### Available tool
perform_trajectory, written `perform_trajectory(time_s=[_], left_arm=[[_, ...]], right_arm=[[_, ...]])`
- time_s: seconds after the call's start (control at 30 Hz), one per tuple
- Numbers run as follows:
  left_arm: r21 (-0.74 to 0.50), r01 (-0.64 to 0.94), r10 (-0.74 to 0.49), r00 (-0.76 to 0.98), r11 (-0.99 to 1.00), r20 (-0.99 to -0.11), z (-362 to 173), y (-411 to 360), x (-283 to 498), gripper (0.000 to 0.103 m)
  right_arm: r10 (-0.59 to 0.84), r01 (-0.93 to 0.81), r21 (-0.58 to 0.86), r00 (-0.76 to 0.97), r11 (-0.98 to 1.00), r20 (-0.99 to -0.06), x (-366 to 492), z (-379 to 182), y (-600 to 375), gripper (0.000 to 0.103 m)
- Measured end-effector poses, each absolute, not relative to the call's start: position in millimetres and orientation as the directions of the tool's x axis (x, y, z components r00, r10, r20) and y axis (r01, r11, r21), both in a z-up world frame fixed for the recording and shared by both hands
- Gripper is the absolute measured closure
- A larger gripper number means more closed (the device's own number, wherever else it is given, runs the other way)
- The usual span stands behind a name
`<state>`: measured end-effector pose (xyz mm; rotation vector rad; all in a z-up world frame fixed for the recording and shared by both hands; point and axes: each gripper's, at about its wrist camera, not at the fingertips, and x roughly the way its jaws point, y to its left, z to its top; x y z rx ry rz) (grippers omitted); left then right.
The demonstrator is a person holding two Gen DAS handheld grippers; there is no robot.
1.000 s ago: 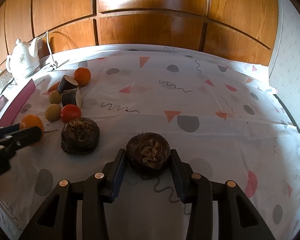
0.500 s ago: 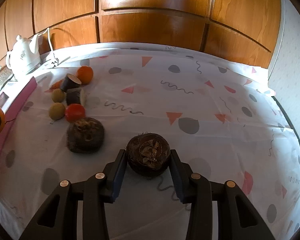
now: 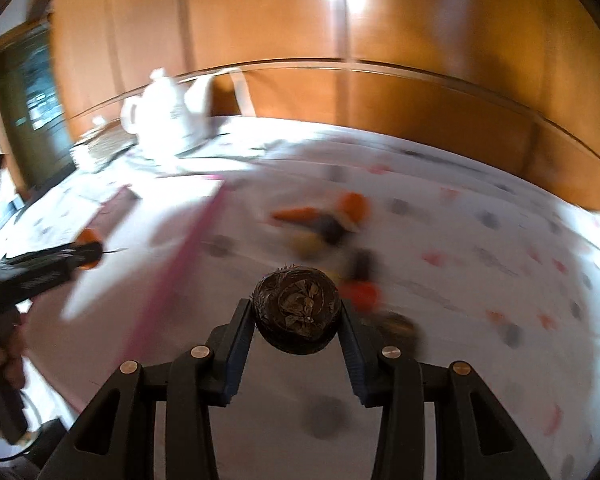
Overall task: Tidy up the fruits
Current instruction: 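Carry the orange with the left tool and mangosteen with the right tool into the tray, opening both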
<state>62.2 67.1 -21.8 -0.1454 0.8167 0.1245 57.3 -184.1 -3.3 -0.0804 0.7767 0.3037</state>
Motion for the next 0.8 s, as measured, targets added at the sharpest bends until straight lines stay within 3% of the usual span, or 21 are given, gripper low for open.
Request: perform_trajectory(time_s=[0.2, 0.47, 0.67, 0.8], left_arm=[[-0.074, -0.219, 0.096, 0.674, 0.973, -0.733, -23, 85, 60, 0.064], [-0.087, -0.266, 0.114, 0.655, 0.960, -0.747, -31, 104, 64, 0.062], [-0.099, -0.280, 0.120, 0.669, 0.955, -0.733, -27, 108, 60, 0.052], [-0.107, -0.285, 0.122, 0.681, 0.953, -0.722, -23, 108, 55, 0.045]], right_arm=[[0.363, -0.429, 0.098, 0.597, 0.898, -0.716, 79, -2, -117, 0.060], [0.399, -0.462, 0.131, 0.549, 0.877, -0.734, 97, -7, -68, 0.060], [0.400, -0.462, 0.135, 0.542, 0.876, -0.740, 102, -12, -47, 0.058], [0.395, -0.443, 0.141, 0.557, 0.886, -0.731, 98, -10, -51, 0.050]])
